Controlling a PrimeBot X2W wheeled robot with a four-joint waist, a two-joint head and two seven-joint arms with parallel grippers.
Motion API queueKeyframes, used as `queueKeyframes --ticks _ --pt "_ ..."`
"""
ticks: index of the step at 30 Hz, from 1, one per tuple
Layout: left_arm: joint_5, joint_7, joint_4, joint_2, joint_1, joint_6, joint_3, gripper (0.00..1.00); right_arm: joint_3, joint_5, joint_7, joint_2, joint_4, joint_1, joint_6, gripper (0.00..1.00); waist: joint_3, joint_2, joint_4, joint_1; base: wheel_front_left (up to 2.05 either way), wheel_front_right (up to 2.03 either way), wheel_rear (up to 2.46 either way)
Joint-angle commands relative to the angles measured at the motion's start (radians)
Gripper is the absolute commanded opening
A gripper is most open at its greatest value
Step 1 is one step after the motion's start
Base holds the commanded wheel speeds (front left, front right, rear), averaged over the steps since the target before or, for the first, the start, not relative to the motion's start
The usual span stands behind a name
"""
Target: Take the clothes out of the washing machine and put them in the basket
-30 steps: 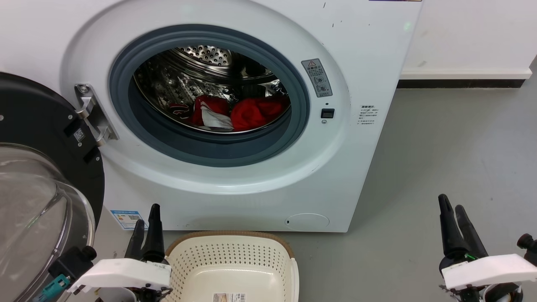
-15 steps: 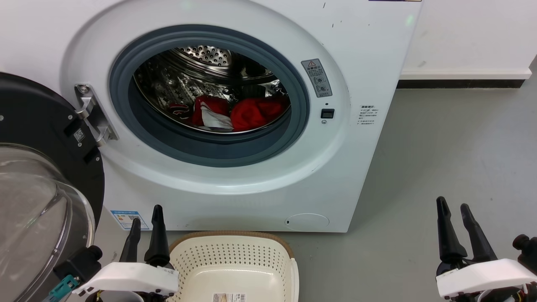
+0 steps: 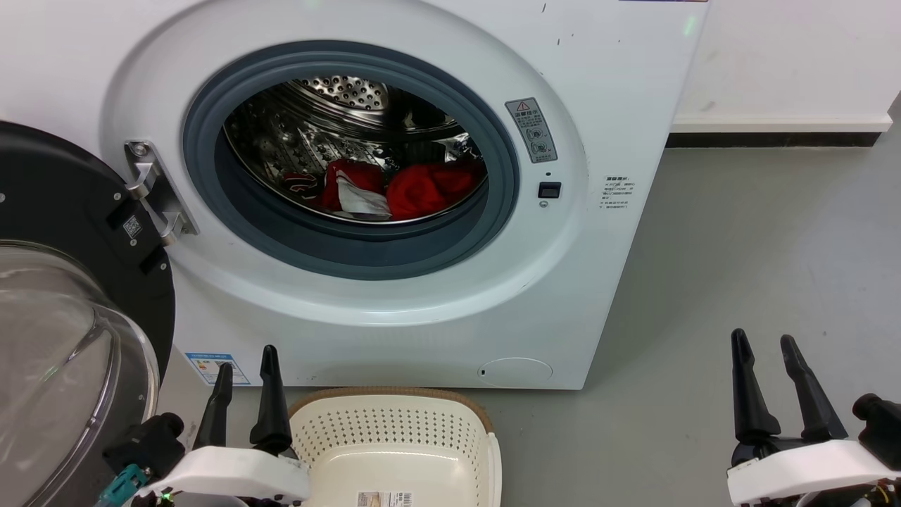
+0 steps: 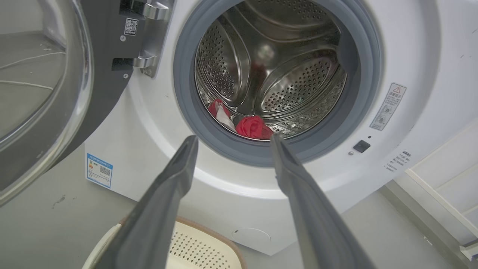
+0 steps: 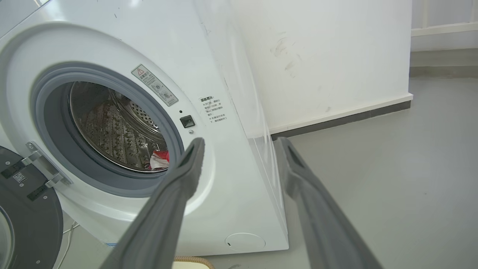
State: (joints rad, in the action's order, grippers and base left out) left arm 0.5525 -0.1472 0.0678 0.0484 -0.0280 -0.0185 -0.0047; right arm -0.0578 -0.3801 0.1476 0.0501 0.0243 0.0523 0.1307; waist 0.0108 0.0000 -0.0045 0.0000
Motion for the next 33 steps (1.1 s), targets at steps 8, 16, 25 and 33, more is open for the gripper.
queueKeyframes --ticks 8,16,25,33 --pt "-0.085 -0.026 -0.018 0.002 -0.009 -0.006 -0.007 1.00 0.001 0.104 0.025 0.001 -0.028 0.016 0.000 1.00 0.000 0.0000 -0.001 0.0000 0.00 0.00 0.00" --pt "-0.154 -0.044 -0.021 0.002 -0.018 -0.008 -0.009 1.00 -0.001 0.187 0.044 0.001 -0.041 0.029 0.000 1.00 0.003 0.0000 -0.001 0.0000 0.00 0.00 0.00" --pt "-0.226 -0.065 -0.021 0.002 -0.027 -0.009 -0.011 1.00 -0.002 0.276 0.064 0.000 -0.054 0.041 0.000 1.00 0.006 0.0000 -0.002 0.0000 0.00 0.00 0.00" --pt "-0.286 -0.080 -0.017 0.002 -0.038 -0.013 -0.013 1.00 -0.001 0.340 0.081 0.000 -0.061 0.053 0.000 1.00 0.008 0.0000 -0.002 0.0000 0.00 0.00 0.00"
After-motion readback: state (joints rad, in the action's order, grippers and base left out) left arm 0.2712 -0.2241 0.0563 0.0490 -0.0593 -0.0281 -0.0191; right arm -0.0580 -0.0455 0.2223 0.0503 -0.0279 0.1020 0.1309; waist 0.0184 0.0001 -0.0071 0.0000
